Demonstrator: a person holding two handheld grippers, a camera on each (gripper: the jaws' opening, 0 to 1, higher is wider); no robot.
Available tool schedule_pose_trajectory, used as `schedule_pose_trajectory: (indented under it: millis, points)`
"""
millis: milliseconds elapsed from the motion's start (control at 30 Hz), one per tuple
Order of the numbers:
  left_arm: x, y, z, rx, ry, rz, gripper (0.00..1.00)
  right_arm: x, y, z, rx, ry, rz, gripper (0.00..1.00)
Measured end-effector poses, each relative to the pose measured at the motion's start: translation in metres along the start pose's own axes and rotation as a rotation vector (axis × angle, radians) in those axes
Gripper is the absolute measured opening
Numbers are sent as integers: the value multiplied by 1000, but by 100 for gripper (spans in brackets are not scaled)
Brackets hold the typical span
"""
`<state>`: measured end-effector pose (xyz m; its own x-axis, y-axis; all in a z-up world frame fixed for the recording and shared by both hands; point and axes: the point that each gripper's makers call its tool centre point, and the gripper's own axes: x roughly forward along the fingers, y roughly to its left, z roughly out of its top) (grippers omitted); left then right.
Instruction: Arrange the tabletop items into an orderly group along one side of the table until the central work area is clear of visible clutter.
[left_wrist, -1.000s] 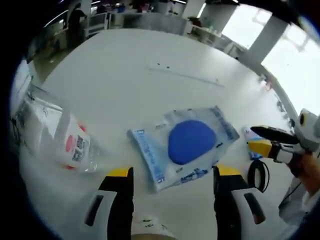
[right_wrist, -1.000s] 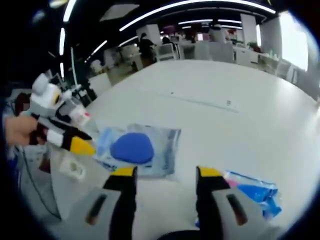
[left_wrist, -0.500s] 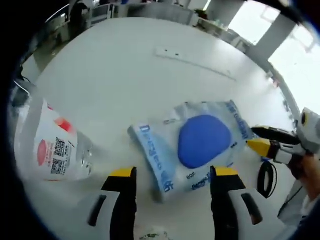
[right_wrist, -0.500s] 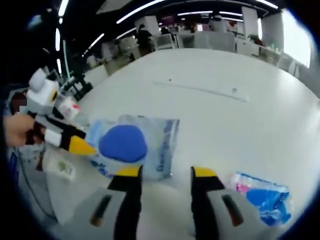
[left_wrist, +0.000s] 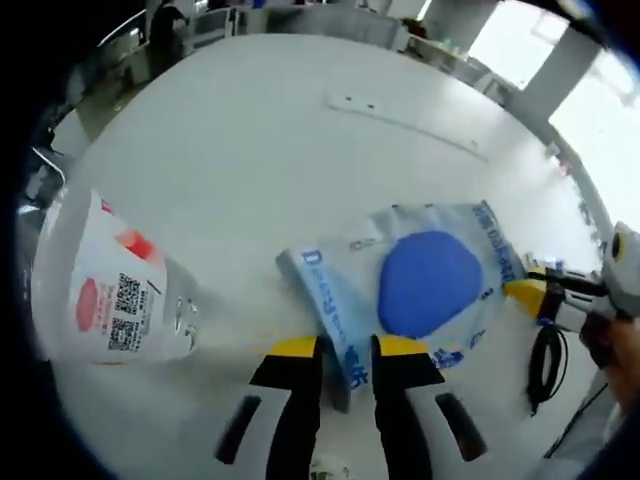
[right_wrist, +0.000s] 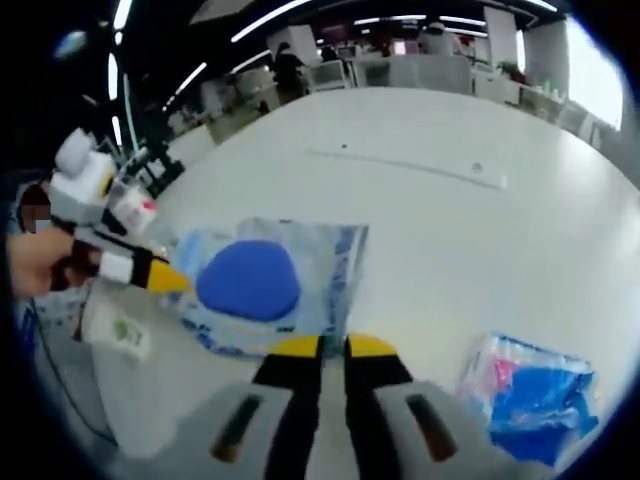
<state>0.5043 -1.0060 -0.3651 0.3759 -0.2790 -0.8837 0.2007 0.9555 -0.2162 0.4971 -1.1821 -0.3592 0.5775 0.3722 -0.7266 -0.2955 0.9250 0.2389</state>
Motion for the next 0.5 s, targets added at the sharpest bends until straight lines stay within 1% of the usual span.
schedule_pose_trajectory:
  millis: [100, 133, 200, 267, 333, 500]
  points:
    - [0, 2, -1, -22, -3, 2, 5, -2, -1, -1, -6, 1, -1, 0]
    - [0, 2, 0, -28, -7, -1, 4, -3, 0, -1, -4, -2, 2, 0]
    - [-1, 0, 2, -12, -7, -3, 2, -4, 1, -2, -6, -3, -1, 0]
    - [-4, -2, 6, -4, -28, -5, 0, -6, 3, -3, -10, -5, 1, 0]
    - [-7, -5, 9, -6, -42, -11, 0, -9, 5, -4, -7, -16, -5, 0]
    - [-15, -9, 18, 25, -72, -15, 0, -16, 6, -2, -7, -43, -19, 0]
